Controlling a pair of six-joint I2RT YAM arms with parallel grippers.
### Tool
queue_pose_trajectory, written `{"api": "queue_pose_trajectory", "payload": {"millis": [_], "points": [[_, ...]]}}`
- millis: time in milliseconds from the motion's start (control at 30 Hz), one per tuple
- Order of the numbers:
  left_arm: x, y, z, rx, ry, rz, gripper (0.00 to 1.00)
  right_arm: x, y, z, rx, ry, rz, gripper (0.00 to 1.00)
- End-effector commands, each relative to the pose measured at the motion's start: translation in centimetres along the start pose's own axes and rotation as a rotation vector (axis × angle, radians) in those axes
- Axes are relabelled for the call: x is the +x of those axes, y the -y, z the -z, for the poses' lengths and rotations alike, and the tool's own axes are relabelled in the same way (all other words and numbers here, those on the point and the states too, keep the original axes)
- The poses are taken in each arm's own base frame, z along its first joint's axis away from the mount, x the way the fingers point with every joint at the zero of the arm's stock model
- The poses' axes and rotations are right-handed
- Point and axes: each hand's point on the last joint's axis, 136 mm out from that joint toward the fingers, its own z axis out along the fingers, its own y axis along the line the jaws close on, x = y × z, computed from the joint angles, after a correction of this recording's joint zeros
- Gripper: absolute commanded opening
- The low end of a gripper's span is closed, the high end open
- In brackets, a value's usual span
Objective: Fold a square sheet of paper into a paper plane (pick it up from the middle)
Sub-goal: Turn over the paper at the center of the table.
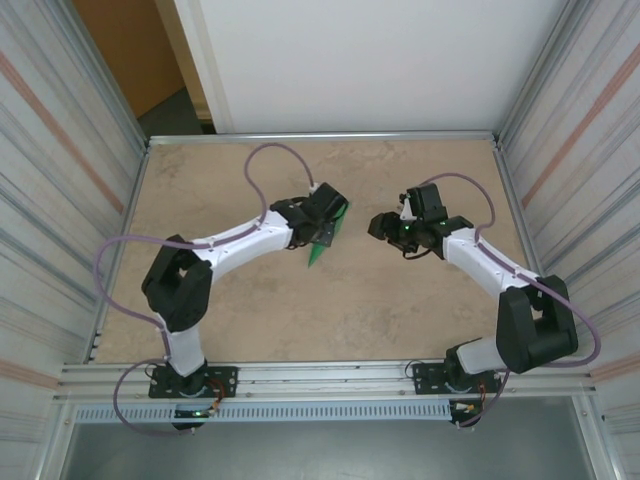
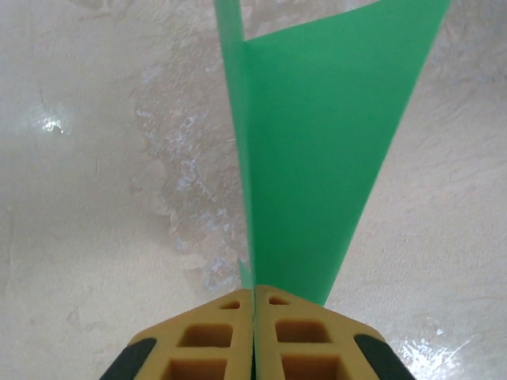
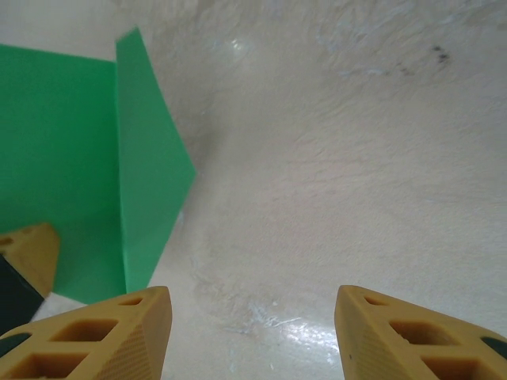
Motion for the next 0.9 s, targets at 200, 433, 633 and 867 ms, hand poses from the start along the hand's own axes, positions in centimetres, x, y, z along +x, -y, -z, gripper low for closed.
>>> {"api": "queue_pose_trajectory", "payload": {"millis": [200,433,633,867], "points": [[1.4,2.2,-1.4,-0.209,-0.017,-0.304,0.08,-0.8,3.4,2.1,0.017,0.081,-0.152,0.55],[2.3,5.0,-1.4,-0.184,-0.010,-0.361,0.08,-0.5,4.8,2.3,0.026,0.084,-0.207,0.54],[1.7,5.2,-0.4,-0.190,0.015,-0.354,0.08,1.1,4.5,0.8,-0.014,-0.015,-0.232,0.45],[1.4,5.5,0.0,-0.164,0.027,-0.339,0.08,3.1,3.0,-2.6,-0.024,-0.140,-0.208,0.18]]}}
